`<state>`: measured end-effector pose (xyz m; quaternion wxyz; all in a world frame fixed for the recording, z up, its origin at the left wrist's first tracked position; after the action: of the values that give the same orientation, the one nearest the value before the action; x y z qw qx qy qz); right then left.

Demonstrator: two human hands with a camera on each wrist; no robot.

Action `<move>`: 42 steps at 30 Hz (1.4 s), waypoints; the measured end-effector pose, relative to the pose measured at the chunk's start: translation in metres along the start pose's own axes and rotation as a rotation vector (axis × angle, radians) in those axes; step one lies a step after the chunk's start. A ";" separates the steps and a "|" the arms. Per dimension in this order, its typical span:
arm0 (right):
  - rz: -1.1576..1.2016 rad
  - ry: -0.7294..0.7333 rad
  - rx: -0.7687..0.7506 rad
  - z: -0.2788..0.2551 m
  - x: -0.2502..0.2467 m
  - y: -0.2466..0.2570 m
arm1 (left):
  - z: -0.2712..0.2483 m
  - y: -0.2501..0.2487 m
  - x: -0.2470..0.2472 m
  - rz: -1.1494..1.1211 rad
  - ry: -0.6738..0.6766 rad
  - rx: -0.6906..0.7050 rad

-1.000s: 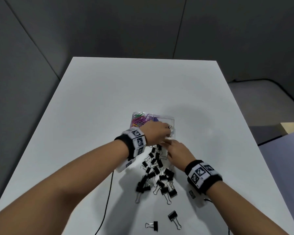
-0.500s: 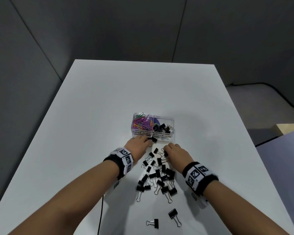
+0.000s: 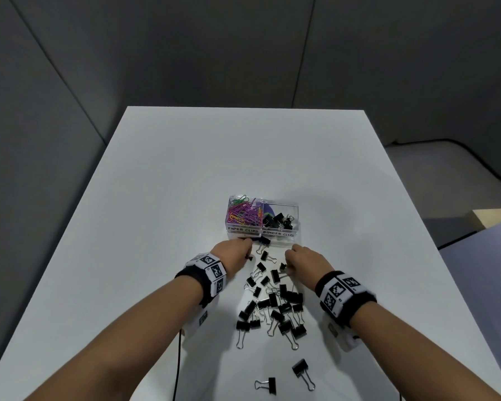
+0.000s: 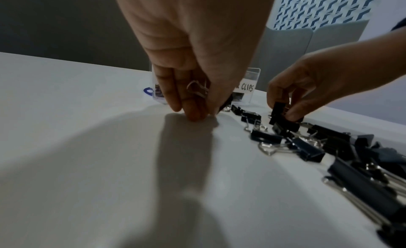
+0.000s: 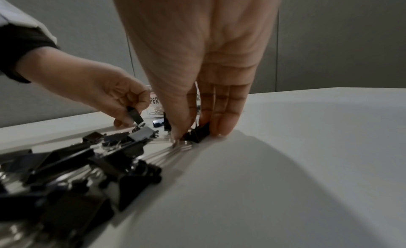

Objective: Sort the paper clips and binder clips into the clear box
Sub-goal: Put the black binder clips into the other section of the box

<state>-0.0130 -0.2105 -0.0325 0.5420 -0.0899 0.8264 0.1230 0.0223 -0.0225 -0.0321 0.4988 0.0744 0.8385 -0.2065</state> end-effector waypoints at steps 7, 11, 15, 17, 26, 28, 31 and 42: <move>0.064 0.142 0.037 0.004 0.000 -0.006 | -0.004 -0.003 -0.003 -0.133 -0.035 0.004; 0.060 0.193 0.062 0.006 -0.001 -0.003 | 0.001 -0.006 0.005 -0.088 -0.046 0.065; 0.066 0.176 0.039 0.005 -0.003 -0.004 | -0.001 -0.014 0.009 -0.086 -0.049 0.067; 0.061 0.177 0.034 0.004 -0.003 -0.003 | -0.003 -0.015 0.015 -0.050 0.006 0.103; 0.131 0.149 -0.016 -0.008 -0.003 -0.002 | -0.008 -0.020 0.014 0.041 0.072 0.125; 0.115 0.146 -0.021 -0.009 -0.001 -0.003 | -0.009 -0.022 0.014 0.035 0.082 0.109; 0.113 0.136 -0.004 -0.008 0.001 -0.002 | -0.009 -0.025 0.016 0.029 0.068 0.097; 0.358 0.036 0.128 -0.010 0.001 -0.010 | -0.009 -0.015 0.007 0.021 0.045 0.121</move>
<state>-0.0194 -0.2226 -0.0311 0.5012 0.0913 0.8449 0.1629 0.0069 -0.0327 -0.0301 0.4765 0.1180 0.8346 -0.2500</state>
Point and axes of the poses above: each hand's wrist, its own z-axis towards the middle knuckle, its own x-axis out of the palm, y = z × x, the point moved 1 cm from there along z, towards the middle knuckle, and after that the axes turned 4 degrees about -z, right-handed, at the moved point
